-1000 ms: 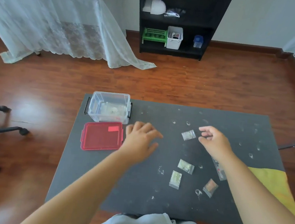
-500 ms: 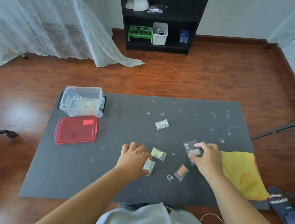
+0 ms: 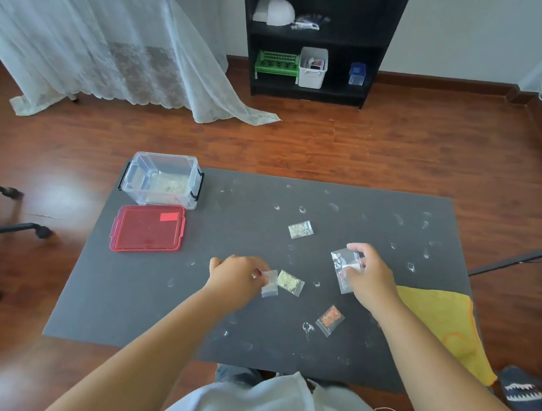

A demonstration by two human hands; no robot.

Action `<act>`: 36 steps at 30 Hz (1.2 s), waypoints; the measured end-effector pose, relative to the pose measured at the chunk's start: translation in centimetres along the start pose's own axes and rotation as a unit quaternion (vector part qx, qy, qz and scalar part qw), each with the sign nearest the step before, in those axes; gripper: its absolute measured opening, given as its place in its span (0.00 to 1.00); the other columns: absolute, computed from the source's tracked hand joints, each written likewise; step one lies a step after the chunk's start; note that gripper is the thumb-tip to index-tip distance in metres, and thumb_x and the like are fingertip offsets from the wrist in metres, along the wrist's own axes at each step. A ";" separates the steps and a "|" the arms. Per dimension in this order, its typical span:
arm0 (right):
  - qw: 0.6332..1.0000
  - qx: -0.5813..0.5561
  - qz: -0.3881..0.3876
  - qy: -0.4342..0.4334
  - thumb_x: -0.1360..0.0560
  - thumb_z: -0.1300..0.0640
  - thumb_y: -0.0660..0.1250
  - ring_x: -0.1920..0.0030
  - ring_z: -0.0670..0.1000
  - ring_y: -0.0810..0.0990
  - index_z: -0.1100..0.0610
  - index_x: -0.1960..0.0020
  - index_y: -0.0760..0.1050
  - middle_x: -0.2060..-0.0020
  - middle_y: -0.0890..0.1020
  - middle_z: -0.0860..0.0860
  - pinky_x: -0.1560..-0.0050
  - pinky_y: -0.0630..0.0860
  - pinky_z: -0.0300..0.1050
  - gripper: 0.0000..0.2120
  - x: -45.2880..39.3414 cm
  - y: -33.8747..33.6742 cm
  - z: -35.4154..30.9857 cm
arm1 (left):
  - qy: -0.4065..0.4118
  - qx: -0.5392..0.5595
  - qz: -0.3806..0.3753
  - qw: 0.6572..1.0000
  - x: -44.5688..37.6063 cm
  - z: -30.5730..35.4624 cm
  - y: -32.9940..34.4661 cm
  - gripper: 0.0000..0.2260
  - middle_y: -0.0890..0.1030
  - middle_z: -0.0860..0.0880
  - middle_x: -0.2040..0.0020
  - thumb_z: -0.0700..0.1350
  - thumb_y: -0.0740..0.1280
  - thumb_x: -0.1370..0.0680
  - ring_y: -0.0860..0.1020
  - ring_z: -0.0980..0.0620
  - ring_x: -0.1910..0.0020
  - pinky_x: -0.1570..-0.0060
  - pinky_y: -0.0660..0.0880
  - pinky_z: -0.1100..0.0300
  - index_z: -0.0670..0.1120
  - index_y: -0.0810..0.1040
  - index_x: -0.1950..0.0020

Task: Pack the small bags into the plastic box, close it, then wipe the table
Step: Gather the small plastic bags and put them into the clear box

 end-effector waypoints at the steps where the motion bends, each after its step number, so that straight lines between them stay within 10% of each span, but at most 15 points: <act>1: 1.000 -0.007 -0.009 -0.011 0.26 0.61 0.63 0.59 0.48 0.77 0.40 0.39 0.70 0.54 0.78 0.48 0.62 0.73 0.44 0.21 -0.4 0.1 -1.1 | -0.009 0.023 0.012 1.000 -0.1 -0.4 -0.8 0.05 0.78 0.61 0.58 0.52 0.62 0.22 0.76 0.56 0.51 0.51 0.55 0.55 0.62 0.76 0.53; 12: 0.969 -0.030 -0.095 -0.227 0.22 0.63 0.55 0.59 0.45 0.77 0.44 0.47 0.75 0.53 0.81 0.42 0.66 0.70 0.38 0.16 -4.0 8.2 -21.0 | -0.126 0.184 0.218 0.950 -1.4 -7.5 -12.9 0.03 0.80 0.59 0.64 0.51 0.68 0.28 0.78 0.56 0.59 0.45 0.72 0.47 0.55 0.74 0.60; 18: 0.949 -0.024 -0.090 -0.301 0.23 0.63 0.59 0.59 0.44 0.76 0.48 0.48 0.77 0.59 0.78 0.44 0.63 0.70 0.34 0.13 -5.7 14.7 -29.7 | -0.095 0.161 0.247 0.951 -1.7 -11.8 -16.2 0.05 0.79 0.63 0.61 0.57 0.72 0.31 0.73 0.65 0.57 0.52 0.57 0.54 0.61 0.78 0.62; 30: 0.944 0.100 -0.155 -0.273 0.22 0.58 0.56 0.50 0.51 0.79 0.45 0.40 0.77 0.43 0.79 0.51 0.48 0.78 0.48 0.17 -8.3 21.3 -31.4 | -0.092 0.120 0.274 0.950 -4.6 -18.4 -18.5 0.05 0.72 0.61 0.53 0.64 0.67 0.27 0.63 0.54 0.47 0.51 0.54 0.55 0.67 0.81 0.57; 36: 0.946 0.081 -0.107 -0.294 0.23 0.61 0.57 0.51 0.49 0.76 0.47 0.43 0.78 0.49 0.79 0.47 0.56 0.71 0.42 0.16 -8.6 20.8 -29.8 | -0.117 0.060 0.246 0.960 -7.7 -18.0 -18.2 0.08 0.68 0.59 0.39 0.60 0.63 0.24 0.58 0.48 0.38 0.47 0.54 0.54 0.63 0.82 0.55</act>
Point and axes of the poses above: each hand's wrist, its own x-axis away from the middle knuckle, its own y-axis out of the palm, z = x × y, the point moved 1 cm from there along -x, towards the middle knuckle
